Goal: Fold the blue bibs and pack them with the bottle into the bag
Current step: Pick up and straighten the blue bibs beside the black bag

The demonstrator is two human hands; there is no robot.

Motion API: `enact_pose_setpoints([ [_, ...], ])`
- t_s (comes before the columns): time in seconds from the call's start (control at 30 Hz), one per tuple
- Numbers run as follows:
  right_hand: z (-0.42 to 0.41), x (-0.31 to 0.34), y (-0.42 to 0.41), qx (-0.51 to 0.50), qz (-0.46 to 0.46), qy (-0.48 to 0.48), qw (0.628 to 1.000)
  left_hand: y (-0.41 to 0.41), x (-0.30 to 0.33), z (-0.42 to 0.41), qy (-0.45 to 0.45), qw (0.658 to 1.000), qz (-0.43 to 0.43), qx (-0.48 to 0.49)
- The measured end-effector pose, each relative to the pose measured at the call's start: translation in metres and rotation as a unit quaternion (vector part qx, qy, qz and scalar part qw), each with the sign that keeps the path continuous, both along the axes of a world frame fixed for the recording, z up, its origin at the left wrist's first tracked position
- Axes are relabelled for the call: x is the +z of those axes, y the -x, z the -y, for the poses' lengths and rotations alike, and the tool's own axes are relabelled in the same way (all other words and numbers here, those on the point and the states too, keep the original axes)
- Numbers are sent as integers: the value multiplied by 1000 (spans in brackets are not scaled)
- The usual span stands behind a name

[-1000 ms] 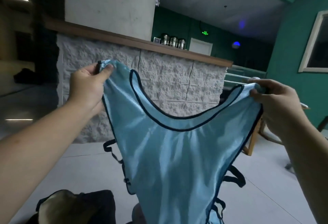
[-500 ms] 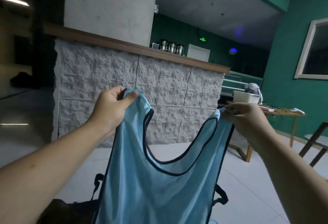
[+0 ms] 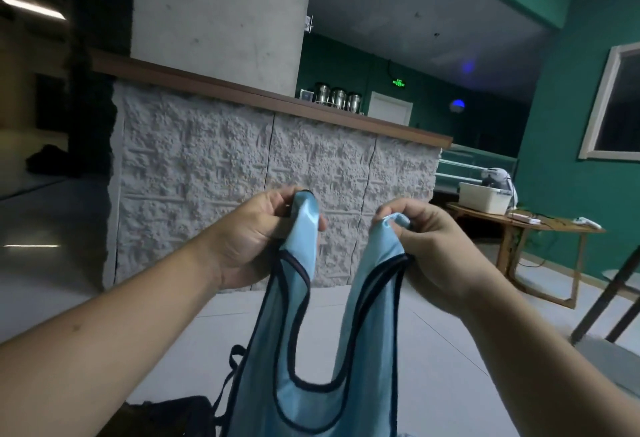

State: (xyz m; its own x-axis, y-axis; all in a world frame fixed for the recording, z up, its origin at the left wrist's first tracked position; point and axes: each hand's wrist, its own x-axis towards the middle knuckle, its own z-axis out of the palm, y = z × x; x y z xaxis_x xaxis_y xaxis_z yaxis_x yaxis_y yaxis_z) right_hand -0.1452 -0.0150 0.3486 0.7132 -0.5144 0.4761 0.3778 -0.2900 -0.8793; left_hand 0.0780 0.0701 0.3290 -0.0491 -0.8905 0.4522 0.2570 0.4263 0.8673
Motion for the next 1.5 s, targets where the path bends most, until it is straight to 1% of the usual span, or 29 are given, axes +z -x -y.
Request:
enact_pose_setpoints([
  [0.1, -12, -10, -17, 26, -14, 13, 999, 21, -6, 5, 8, 1000, 3, 8],
  [0.2, -14, -20, -27, -3, -7, 24, 1000, 27, -13, 12, 13, 1000, -2, 26],
  [0.27, -13, -21, -28, -19, -3, 36, 999, 27, -14, 14, 15, 999, 11, 43],
  [0.37, -10, -21, -30, -33, -1, 53, 998, 27, -15, 13, 8, 999, 16, 44],
  [0.53, -5, -20, -31, -40, 11, 25, 999, 29, -18, 15, -19, 999, 23, 25],
  [0.6, -2, -22, -30, -38, -10, 13, 999, 28, -20, 18, -30, 999, 37, 23],
  [0.73, 0, -24, -28, -52, -86, 34, 994, 22, -25, 24, -70, 994, 72, 49],
  [0.9, 3, -22, -20, -16, -108, 17, 994, 29, -26, 29, -96, 978, 117, 143],
  [0.97, 5, -23, -18, 2, -105, -12, 994, 31, -28, 31, -111, 976, 123, 140],
  [1.07, 7, -24, -17, 3, -92, -48, 995, 37, -31, 29, -115, 976, 104, 152],
  [1.13, 10, -23, -16, -8, -79, -52, 995, 41, -34, 30, -104, 977, 96, 158],
  [1.2, 13, -20, -15, -54, -50, -70, 995, 43, -40, 32, -87, 975, 98, 181],
  [1.27, 18, -16, -13, -100, -16, -91, 991, 43, -51, 36, -61, 963, 139, 221],
  [1.33, 22, -14, -10, -117, 6, -100, 988, 46, -65, 36, -23, 953, 185, 240],
  [1.43, 31, -11, -4, -131, 28, -116, 984, 48, -87, 35, 37, 942, 248, 222],
  [1.5, 35, -8, 1, -133, 38, -123, 983, 45, -103, 39, 37, 931, 298, 209],
])
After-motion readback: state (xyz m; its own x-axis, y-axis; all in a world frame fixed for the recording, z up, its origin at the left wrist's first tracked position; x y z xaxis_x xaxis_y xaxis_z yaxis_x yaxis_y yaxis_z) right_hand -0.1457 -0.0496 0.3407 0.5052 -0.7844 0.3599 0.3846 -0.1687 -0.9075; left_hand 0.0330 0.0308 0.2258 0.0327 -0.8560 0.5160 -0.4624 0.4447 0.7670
